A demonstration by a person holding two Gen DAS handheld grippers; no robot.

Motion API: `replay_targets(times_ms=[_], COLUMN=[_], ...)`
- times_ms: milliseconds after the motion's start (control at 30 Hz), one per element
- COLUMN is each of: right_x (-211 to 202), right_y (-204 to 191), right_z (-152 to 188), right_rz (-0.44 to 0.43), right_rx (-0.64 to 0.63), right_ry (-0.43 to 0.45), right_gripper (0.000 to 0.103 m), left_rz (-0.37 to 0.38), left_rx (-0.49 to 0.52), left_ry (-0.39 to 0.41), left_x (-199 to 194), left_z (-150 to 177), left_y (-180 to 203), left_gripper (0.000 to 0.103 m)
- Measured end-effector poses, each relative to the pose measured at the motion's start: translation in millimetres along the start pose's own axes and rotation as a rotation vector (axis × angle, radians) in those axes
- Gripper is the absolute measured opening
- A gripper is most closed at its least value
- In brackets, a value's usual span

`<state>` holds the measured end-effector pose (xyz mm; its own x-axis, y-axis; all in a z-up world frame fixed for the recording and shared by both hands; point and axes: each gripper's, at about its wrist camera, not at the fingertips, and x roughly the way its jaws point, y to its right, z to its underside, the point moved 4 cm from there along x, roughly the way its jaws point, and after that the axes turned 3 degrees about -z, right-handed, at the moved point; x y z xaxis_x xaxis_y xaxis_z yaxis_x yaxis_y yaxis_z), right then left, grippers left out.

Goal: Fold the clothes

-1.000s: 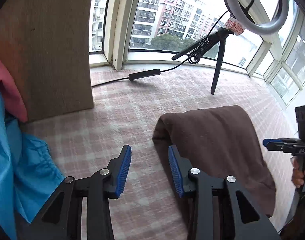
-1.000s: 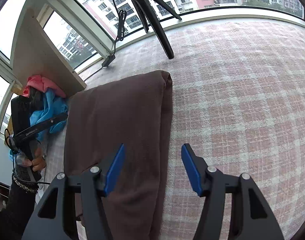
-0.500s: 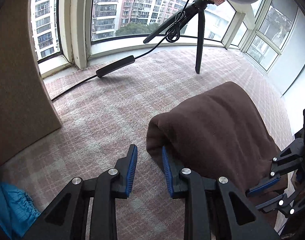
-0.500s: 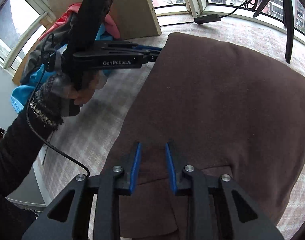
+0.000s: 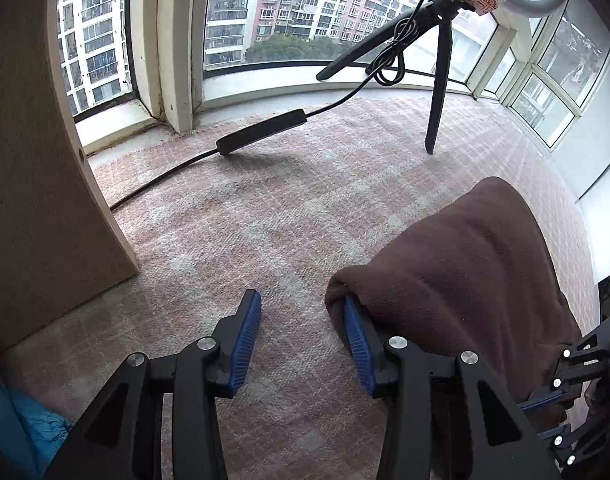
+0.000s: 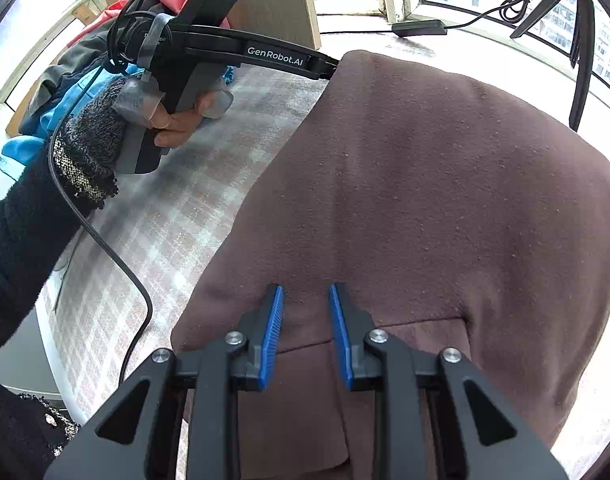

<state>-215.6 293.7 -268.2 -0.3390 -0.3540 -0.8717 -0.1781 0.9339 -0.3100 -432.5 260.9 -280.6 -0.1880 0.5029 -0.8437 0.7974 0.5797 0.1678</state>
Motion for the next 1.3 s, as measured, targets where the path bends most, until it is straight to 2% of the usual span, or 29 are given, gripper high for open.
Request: replay_targets(times_ms=[133,167,200,300,367,433,467,500,600,700,867,1100,1267,1300], right_x=[-6.0,-7.5,-8.9,-13.4,-23.0,-33.8,-39.2,-44.6,-60.9,-77.4,-98.7,-87.7,-83.2,-82.1], right_y=[-1.0,-1.2,-1.5,-2.2,12.1,29.1,37.7,46.2,71.9,97.8,136.1,139.8,130.4,128.1], right_z=[2.4,3.0,3.6,5.4,13.1,22.1,26.6,31.1,44.7,58.3,79.5,89.7,89.5,89.0], right_rz=[-0.002,-0.002,-0.003,-0.004,0.005,0.016,0.021,0.027,0.043,0.060,0.083,0.071,0.075,0.077], right_rx=[0.003,0.004,0.005,0.007,0.053,0.106,0.133,0.159,0.239,0.319,0.431,0.378,0.322,0.309], right_ry=[0.010,0.012,0.015,0.022,0.048,0.077,0.092,0.107,0.151,0.195,0.253,0.241,0.225,0.218], right_gripper=[0.025,0.025,0.025,0.025,0.025,0.036,0.049,0.059,0.061,0.061,0.061,0.061,0.061,0.057], left_rz=[-0.113,-0.175,-0.200,-0.146,-0.105,-0.048,-0.016,0.021,0.114,0.104,0.087,0.043,0.023,0.017], left_rx=[-0.013,-0.023,-0.050,-0.178,-0.206,-0.231,-0.249,-0.285,-0.358,-0.378,-0.416,-0.372,-0.320,-0.312], left_ry=[0.011,0.018,0.017,0.005,0.007,0.005,-0.001,-0.007,-0.033,-0.036,-0.065,-0.083,-0.082,-0.081], left_x=[-10.7,-15.3,-21.2,-46.4,-63.7,-77.2,-82.6,-87.1,-90.5,-86.9,-70.3,-56.4,-50.0,-48.7], left_z=[-0.2,-0.4,0.1,10.9,25.8,44.5,54.5,65.2,92.3,106.4,117.5,120.6,116.8,115.9], left_y=[-5.8,-13.0,-21.4,-37.9,-26.7,-3.3,8.9,21.8,61.1,86.1,101.6,120.8,136.0,138.1], left_gripper=[0.043,0.041,0.039,0.039,0.040,0.045,0.049,0.051,0.052,0.052,0.052,0.052,0.057,0.057])
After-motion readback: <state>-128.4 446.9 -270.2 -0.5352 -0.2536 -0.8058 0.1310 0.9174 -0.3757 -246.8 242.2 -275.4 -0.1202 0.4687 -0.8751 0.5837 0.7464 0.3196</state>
